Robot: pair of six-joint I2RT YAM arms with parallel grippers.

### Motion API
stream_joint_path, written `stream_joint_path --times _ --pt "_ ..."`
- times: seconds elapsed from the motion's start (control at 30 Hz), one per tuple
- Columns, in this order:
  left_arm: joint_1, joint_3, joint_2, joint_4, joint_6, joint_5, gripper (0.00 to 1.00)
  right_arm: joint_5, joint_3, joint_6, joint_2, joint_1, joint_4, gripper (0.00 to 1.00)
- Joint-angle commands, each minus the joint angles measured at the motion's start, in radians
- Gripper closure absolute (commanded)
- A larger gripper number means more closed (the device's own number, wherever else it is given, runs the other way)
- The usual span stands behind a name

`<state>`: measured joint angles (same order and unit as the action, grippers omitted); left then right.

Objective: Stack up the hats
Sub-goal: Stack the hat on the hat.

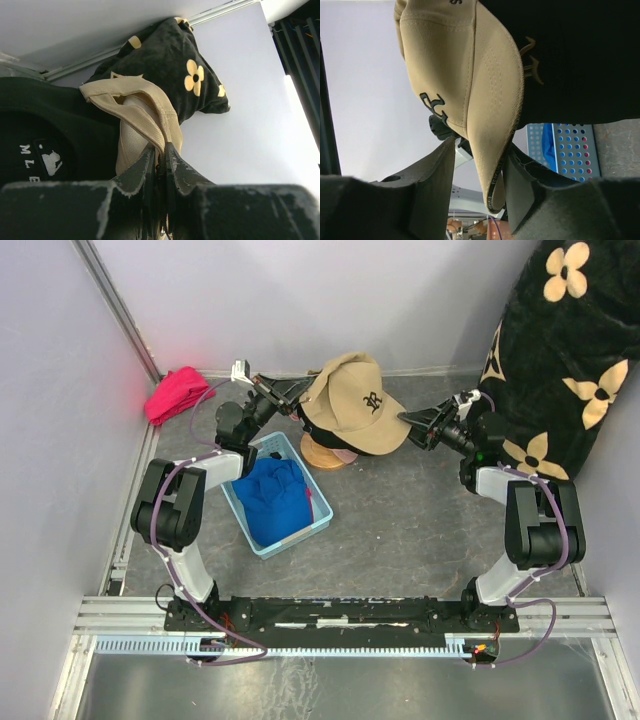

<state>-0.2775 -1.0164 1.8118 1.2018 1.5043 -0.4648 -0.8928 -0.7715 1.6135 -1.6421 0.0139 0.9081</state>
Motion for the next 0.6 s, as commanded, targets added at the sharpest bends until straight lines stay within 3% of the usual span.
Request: stream_joint_path --times 0.0,0.27,0.57 --pt "-0.005 -0.009 -0.028 -0.025 -0.092 0.034 0.97 0.073 0.003 -0.074 0.034 0.002 -0.042 0.56" --pt "-0.004 0.006 -0.059 -0.124 -0.173 0.077 0.97 0.156 -0.024 -0.153 0.017 -0.005 -0.163 0.81" --pt "0.013 0.051 -0.092 -0.195 -0.237 0.151 0.97 0.221 -0.043 -0.225 -0.027 -0.005 -0.257 0.87"
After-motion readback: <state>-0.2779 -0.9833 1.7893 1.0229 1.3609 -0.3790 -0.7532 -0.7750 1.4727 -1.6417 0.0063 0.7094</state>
